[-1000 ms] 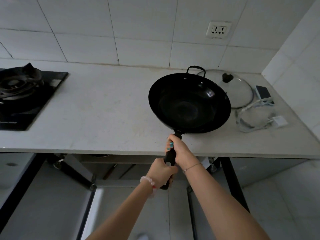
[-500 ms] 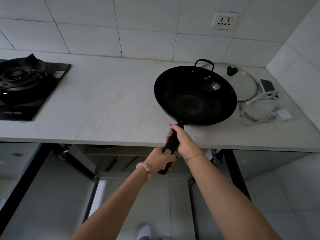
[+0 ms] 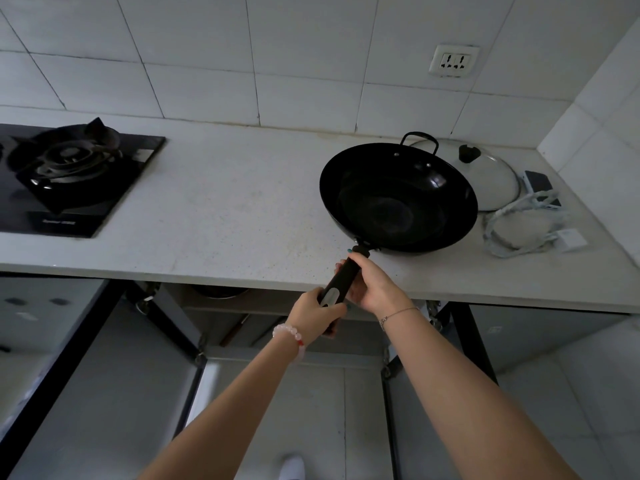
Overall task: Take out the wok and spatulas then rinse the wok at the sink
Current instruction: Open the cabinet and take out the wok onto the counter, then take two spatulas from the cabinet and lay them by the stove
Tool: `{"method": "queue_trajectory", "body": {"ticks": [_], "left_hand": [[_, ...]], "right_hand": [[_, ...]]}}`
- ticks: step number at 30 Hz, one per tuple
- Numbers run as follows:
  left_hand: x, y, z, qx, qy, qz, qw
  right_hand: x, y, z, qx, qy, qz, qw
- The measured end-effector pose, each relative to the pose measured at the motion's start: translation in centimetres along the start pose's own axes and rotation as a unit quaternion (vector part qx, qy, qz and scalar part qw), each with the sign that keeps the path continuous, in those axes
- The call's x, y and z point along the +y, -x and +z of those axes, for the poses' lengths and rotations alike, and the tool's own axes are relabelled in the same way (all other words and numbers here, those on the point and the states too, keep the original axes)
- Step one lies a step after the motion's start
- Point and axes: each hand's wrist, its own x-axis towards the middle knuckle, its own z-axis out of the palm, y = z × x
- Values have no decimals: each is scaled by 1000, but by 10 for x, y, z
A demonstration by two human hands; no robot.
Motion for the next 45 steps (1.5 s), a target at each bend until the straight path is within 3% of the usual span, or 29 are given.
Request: {"method": "queue_trajectory", "body": {"ticks": [8, 17, 27, 45], "left_hand": [[-11, 24, -17, 46, -4, -1, 999], [-48, 74, -17, 206, 137, -26, 969], [-78, 144, -42, 236, 169, -38, 956], [-168, 272, -153, 212, 203, -61, 954]], "right_hand": [[13, 22, -26, -28, 27, -24, 999], [49, 52, -51, -35, 85, -16, 996], [110, 83, -41, -14, 143, -14, 989], [288, 136, 11, 50, 92, 11, 994]]}}
